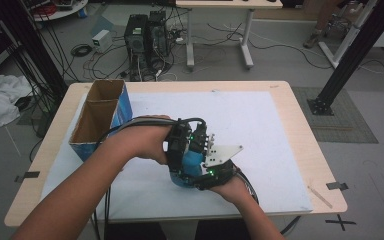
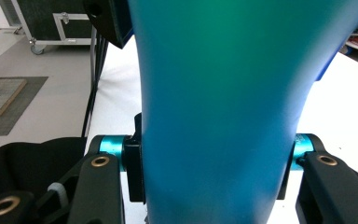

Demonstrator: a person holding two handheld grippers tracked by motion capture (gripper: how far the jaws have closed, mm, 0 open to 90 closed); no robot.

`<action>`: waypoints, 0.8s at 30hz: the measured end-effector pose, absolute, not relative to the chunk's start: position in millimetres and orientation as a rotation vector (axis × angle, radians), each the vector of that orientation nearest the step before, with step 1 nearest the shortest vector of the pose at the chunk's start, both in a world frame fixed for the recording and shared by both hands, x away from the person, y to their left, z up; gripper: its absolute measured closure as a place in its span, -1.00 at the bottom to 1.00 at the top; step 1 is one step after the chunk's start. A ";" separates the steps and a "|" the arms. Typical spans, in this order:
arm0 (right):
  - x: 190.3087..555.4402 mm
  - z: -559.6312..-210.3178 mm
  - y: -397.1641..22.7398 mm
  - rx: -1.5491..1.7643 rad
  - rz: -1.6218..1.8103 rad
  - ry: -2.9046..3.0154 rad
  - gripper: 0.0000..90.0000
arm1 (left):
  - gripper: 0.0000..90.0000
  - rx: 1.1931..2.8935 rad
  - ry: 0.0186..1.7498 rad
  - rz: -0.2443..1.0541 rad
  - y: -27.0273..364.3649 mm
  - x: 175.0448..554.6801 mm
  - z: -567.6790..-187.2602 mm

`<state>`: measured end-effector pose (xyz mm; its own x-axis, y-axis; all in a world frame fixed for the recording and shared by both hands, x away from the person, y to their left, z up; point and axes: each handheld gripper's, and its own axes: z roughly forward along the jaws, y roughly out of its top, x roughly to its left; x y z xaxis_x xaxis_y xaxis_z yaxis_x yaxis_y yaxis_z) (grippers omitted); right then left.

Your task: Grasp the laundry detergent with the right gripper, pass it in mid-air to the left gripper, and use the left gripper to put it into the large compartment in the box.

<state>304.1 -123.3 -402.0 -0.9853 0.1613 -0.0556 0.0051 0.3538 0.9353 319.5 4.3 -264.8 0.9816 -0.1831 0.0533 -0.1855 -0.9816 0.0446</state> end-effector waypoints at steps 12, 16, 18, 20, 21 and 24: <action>304.3 -402.9 -121.0 0.147 1.704 2.478 0.03 | -0.15 3.102 -0.303 0.078 5.1 319.2 -266.0; 303.6 -402.7 -120.4 0.139 1.708 2.481 0.02 | -0.14 3.113 -0.279 0.081 4.6 317.0 -265.0; 303.3 -401.3 -121.4 0.129 1.719 2.478 -0.01 | -0.14 3.103 -0.272 0.077 4.4 316.7 -263.2; 303.6 -401.0 -121.6 0.126 1.721 2.477 -0.03 | -0.14 3.106 -0.260 0.082 4.6 317.2 -262.1; 303.6 -401.0 -121.6 0.126 1.721 2.477 -0.03 | -0.14 3.106 -0.260 0.082 4.6 317.2 -262.1; 307.2 -398.8 -126.6 0.239 1.697 2.479 -0.35 | -0.14 3.097 -0.219 0.090 9.1 319.5 -252.0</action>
<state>307.2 -126.6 -398.8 -0.9793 0.2017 -0.0159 0.0582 0.3559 0.9327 319.5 9.1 -252.0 0.9884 -0.1397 0.0601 -0.1417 -0.9894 0.0313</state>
